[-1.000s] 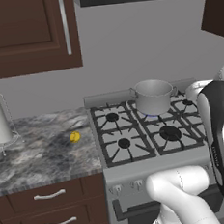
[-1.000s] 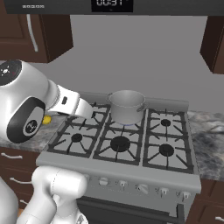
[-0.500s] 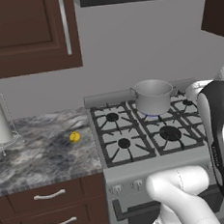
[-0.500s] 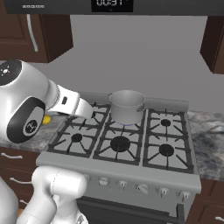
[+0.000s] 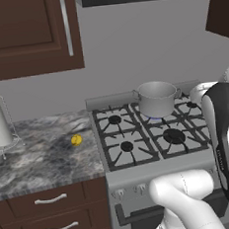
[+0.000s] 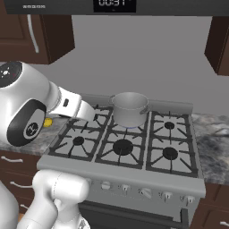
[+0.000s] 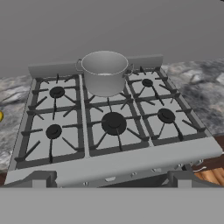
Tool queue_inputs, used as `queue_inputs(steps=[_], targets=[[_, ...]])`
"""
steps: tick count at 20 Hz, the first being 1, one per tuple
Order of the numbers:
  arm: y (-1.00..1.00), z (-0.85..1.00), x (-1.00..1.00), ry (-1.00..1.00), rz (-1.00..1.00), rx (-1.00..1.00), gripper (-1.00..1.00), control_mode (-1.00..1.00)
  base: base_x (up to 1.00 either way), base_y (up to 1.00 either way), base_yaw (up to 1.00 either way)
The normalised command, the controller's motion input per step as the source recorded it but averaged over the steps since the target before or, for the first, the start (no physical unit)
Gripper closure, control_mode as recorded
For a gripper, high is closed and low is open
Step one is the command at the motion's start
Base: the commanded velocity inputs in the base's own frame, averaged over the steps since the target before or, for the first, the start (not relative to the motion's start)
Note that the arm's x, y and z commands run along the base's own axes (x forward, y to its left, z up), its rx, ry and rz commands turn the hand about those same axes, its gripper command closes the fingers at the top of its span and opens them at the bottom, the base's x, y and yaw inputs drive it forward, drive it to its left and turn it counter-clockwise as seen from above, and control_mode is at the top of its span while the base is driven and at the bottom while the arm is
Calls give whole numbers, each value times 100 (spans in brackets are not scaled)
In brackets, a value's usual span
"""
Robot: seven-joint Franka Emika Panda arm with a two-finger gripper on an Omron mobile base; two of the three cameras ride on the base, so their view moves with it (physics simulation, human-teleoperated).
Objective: Turn on the burner for the pot on the stove. Wait thirty seconds for the pot to heat up. Then add the lemon to the pot.
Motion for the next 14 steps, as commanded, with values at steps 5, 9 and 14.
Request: queue_inputs(steps=[5, 9, 14], targets=[[0, 0, 0, 0, 0, 0, -100, -100, 0, 0, 0], [0, 0, 0, 0, 0, 0, -100, -100, 0, 0, 0], [0, 0, 0, 0, 0, 0, -100, -100, 0, 0, 0]])
